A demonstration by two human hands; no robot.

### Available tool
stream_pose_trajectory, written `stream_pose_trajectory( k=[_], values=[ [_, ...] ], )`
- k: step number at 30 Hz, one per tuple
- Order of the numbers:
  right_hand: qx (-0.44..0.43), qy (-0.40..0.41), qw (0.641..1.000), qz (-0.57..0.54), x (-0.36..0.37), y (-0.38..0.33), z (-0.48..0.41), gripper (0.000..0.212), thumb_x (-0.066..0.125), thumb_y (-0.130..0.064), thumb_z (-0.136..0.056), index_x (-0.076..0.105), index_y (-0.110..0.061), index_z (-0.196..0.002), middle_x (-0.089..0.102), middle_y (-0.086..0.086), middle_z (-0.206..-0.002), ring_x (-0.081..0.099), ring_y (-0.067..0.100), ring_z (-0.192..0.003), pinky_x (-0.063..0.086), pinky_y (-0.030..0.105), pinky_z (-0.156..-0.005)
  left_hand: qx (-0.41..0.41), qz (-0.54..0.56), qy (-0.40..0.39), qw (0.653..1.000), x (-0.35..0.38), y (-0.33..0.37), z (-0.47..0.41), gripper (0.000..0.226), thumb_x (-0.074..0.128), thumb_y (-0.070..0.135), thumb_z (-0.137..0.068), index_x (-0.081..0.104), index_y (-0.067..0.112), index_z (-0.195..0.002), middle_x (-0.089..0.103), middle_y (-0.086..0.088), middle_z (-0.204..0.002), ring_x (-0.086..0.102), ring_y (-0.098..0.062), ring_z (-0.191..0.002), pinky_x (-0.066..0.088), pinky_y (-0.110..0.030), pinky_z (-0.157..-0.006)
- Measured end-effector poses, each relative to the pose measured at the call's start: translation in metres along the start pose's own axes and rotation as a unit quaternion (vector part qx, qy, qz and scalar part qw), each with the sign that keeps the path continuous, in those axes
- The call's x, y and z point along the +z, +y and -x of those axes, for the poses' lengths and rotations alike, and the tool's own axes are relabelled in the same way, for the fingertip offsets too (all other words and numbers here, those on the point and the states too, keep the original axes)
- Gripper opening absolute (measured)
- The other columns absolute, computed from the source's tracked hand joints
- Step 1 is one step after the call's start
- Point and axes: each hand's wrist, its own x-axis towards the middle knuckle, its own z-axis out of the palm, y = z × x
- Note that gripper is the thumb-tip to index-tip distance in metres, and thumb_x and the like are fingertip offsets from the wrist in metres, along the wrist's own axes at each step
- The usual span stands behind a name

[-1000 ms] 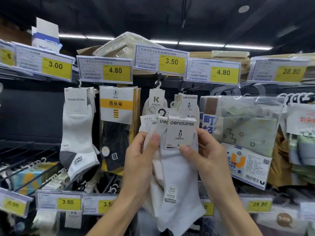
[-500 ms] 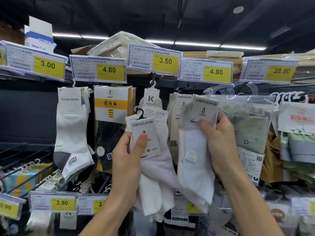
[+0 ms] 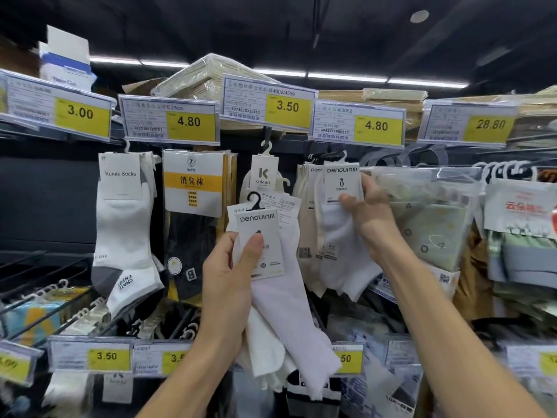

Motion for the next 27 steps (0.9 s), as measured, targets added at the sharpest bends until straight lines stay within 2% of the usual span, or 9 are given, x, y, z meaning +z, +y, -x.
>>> stream_pose_trajectory(
  k=[5,10,13,15,17,19,22,24,27],
  values=[
    [-0.026,-0.013,0.999,0.029,0.009,0.000,-0.001,0.034,0.056,-0.010,-0.095,0.055,-0.025,-0.125,0.070,-0.003,-0.114,0.066,0.020,-0.106,0.054,0.038,-0.089,-0.005,-0.004,-0.003,1.000,0.001,0.000,0.000,0.017,0.066,0.039,-0.082,0.073,0.029,-0.093,0.077,-0.002,-0.097,0.074,-0.015,-0.086,0.058,-0.024,-0.066],
    [0.006,-0.060,0.997,0.049,0.014,-0.002,-0.004,0.039,0.055,0.000,-0.093,0.056,-0.025,-0.123,0.068,-0.006,-0.111,0.064,0.022,-0.109,0.054,0.041,-0.093,-0.006,-0.006,-0.012,1.000,0.003,0.000,-0.001,0.016,0.066,0.038,-0.083,0.074,0.030,-0.095,0.077,-0.001,-0.098,0.074,-0.016,-0.087,0.058,-0.024,-0.067],
    [0.020,-0.092,0.993,0.069,0.010,-0.008,0.007,0.047,0.056,0.006,-0.090,0.057,-0.037,-0.111,0.068,-0.012,-0.109,0.064,0.018,-0.111,0.055,0.038,-0.093,-0.002,-0.007,-0.015,1.000,0.003,0.001,0.000,0.018,0.067,0.038,-0.082,0.074,0.031,-0.097,0.077,-0.001,-0.101,0.075,-0.016,-0.090,0.058,-0.024,-0.068],
    [-0.038,-0.017,0.993,0.113,0.008,-0.013,0.027,0.047,0.061,-0.003,-0.090,0.055,-0.036,-0.123,0.061,-0.008,-0.123,0.059,0.011,-0.118,0.050,0.036,-0.101,0.002,-0.012,-0.014,1.000,0.003,0.000,0.000,0.019,0.069,0.039,-0.080,0.075,0.031,-0.096,0.078,-0.001,-0.100,0.075,-0.015,-0.089,0.058,-0.023,-0.068],
    [-0.142,0.069,0.984,0.086,0.013,-0.024,0.063,0.040,0.062,-0.015,-0.091,0.054,-0.034,-0.125,0.056,-0.011,-0.124,0.057,0.004,-0.114,0.050,0.022,-0.097,0.015,-0.022,-0.014,1.000,0.003,0.000,0.000,0.017,0.071,0.038,-0.080,0.075,0.029,-0.094,0.078,-0.001,-0.098,0.075,-0.016,-0.087,0.057,-0.023,-0.067],
    [-0.209,0.034,0.976,0.054,0.023,-0.034,0.100,0.031,0.062,-0.029,-0.091,0.058,-0.036,-0.122,0.059,-0.019,-0.111,0.060,0.005,-0.105,0.050,0.013,-0.084,0.031,-0.032,-0.019,0.999,0.004,-0.001,0.000,0.015,0.073,0.035,-0.080,0.076,0.027,-0.093,0.078,-0.003,-0.096,0.075,-0.017,-0.085,0.057,-0.023,-0.066],
    [-0.157,-0.071,0.984,0.035,0.035,-0.038,0.126,0.039,0.070,-0.036,-0.089,0.058,-0.038,-0.126,0.063,-0.023,-0.107,0.062,0.002,-0.101,0.048,0.010,-0.080,0.064,-0.063,-0.048,0.995,0.006,-0.002,0.001,0.014,0.072,0.031,-0.085,0.076,0.024,-0.096,0.078,-0.004,-0.096,0.075,-0.016,-0.087,0.056,-0.020,-0.069],
    [-0.129,-0.084,0.988,0.010,0.035,-0.037,0.125,0.038,0.071,-0.026,-0.090,0.060,-0.039,-0.124,0.065,-0.019,-0.102,0.063,0.003,-0.094,0.050,0.014,-0.078,0.065,-0.068,-0.053,0.994,0.006,-0.003,0.003,0.015,0.071,0.032,-0.085,0.076,0.023,-0.096,0.078,-0.004,-0.095,0.075,-0.017,-0.088,0.057,-0.022,-0.070],
    [-0.099,-0.062,0.987,-0.108,0.024,-0.037,0.113,0.031,0.064,-0.008,-0.093,0.065,-0.030,-0.115,0.069,-0.008,-0.098,0.068,0.006,-0.088,0.056,0.021,-0.071,0.044,-0.075,-0.034,0.996,0.003,0.000,0.004,0.015,0.069,0.036,-0.084,0.075,0.025,-0.092,0.077,0.000,-0.097,0.073,-0.019,-0.093,0.058,-0.036,-0.081]
  ],
)
